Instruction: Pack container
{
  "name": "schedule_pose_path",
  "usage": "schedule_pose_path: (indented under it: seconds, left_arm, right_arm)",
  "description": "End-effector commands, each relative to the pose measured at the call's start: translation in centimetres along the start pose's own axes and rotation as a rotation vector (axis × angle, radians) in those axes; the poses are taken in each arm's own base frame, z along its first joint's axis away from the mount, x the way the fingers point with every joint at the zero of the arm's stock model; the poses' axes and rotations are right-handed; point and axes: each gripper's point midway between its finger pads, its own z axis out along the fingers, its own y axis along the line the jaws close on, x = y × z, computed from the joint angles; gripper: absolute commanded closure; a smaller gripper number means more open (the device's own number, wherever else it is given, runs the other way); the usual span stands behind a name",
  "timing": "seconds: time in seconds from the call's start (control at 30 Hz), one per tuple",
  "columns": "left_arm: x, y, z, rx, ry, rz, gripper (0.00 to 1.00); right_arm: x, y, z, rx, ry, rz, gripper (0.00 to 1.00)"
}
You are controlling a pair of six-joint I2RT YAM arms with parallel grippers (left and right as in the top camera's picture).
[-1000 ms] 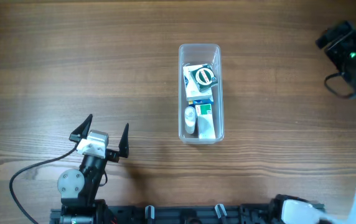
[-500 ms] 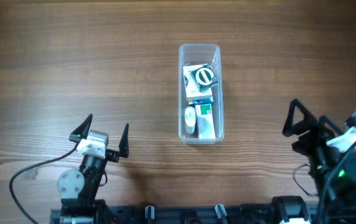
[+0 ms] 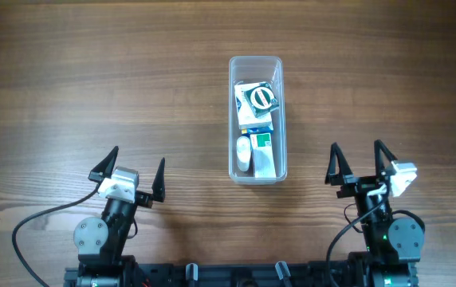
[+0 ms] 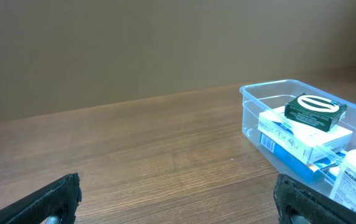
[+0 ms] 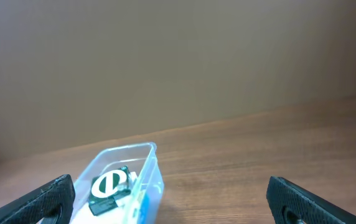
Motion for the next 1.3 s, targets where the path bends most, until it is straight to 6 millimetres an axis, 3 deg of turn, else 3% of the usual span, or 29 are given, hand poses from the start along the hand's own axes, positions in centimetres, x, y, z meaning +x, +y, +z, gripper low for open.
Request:
schedule_pose_path:
  seconds: [0.0,0.07,0.17,0.27,1.27]
  left_arm:
    - [0.2,0.0,0.0,0.002,0.001,0.001,0.00]
    - [0.2,0.0,0.0,0.002,0.001,0.001,0.00]
    - [0.2,0.0,0.0,0.002,0.001,0.001,0.00]
    - [0.2,0.0,0.0,0.002,0.001,0.001,0.00]
    - [0.2,0.0,0.0,0.002,0.001,0.001,0.00]
  right_arm:
    - [0.8,0.5,0.0,-0.039,0.006,-0.071,0.00]
    - [2.3,0.1,0.1,-0.031,0.032,-0.072,0.00]
    - [2.8,0.0,0.1,-0.030,0.055,-0.095,0.00]
    - [2.9,0.3,0.1,-0.049,0.058,-0.169,0.00]
    - [2.9,0.2,0.1,-0.045,0.057,-0.168,0.00]
